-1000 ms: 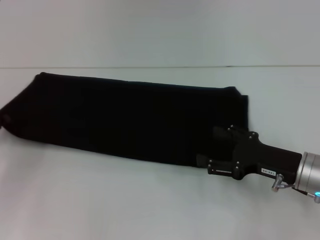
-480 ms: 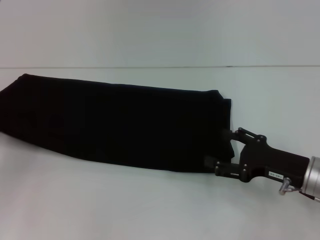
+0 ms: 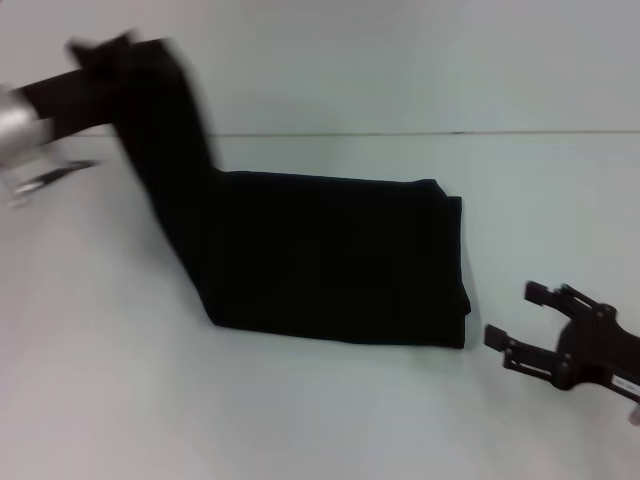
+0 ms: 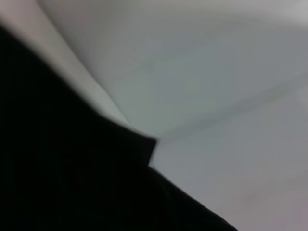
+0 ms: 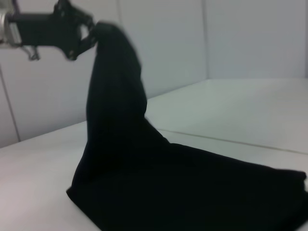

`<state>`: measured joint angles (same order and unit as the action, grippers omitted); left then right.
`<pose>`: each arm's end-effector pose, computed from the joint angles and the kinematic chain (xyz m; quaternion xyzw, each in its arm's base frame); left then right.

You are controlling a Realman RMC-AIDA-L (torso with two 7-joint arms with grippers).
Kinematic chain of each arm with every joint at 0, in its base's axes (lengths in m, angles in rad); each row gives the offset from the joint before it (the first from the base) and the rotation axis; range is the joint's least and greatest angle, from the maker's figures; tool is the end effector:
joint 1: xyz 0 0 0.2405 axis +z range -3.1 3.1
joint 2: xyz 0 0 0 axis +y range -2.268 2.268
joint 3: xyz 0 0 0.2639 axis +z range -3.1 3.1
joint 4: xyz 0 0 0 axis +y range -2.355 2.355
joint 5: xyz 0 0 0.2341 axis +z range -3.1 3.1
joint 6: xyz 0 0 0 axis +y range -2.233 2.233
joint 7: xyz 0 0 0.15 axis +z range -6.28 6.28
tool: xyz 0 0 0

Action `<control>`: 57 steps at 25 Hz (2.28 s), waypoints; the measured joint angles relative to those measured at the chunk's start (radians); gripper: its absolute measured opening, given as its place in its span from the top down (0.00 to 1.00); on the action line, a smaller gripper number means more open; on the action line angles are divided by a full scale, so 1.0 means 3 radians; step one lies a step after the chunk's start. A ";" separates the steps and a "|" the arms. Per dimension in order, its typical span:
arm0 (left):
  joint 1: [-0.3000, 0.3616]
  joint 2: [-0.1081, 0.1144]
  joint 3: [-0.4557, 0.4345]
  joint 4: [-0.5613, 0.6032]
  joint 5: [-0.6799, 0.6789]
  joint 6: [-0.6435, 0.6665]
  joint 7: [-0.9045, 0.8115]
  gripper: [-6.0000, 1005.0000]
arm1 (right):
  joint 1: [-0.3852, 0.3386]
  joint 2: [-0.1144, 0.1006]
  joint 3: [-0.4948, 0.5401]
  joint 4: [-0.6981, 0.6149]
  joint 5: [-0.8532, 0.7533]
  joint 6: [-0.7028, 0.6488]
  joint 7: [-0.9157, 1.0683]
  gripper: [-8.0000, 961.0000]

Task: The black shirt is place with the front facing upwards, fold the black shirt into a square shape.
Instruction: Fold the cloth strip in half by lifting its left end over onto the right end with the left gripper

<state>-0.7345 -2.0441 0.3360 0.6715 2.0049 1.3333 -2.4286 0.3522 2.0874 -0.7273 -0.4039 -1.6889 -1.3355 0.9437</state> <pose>-0.2522 0.4491 0.0684 -0.6503 -0.6160 -0.4235 0.1356 0.3514 0.3081 -0.0407 -0.8910 0.2320 0.2637 0.2878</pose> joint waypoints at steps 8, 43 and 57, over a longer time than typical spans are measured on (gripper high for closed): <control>-0.0404 -0.0426 0.1059 -0.0357 -0.0266 -0.0200 0.0097 0.95 | -0.0315 -0.0026 0.0174 -0.0029 -0.0024 -0.0211 0.0004 0.02; -0.0239 -0.0442 0.1770 -0.1855 -0.1038 -0.0167 0.1304 0.92 | 0.0775 0.0047 0.0213 0.0536 0.0098 0.1021 -0.0212 0.02; -0.0124 -0.0442 0.1815 -0.1899 -0.1057 -0.0397 0.1420 0.91 | 0.0584 0.0025 0.0519 0.0478 0.0259 0.1039 -0.0211 0.02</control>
<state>-0.7716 -2.1766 0.8805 0.1017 1.6878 1.2142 -2.0025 0.5274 2.0950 -0.5716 -0.2605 -1.6111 -1.0238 0.8805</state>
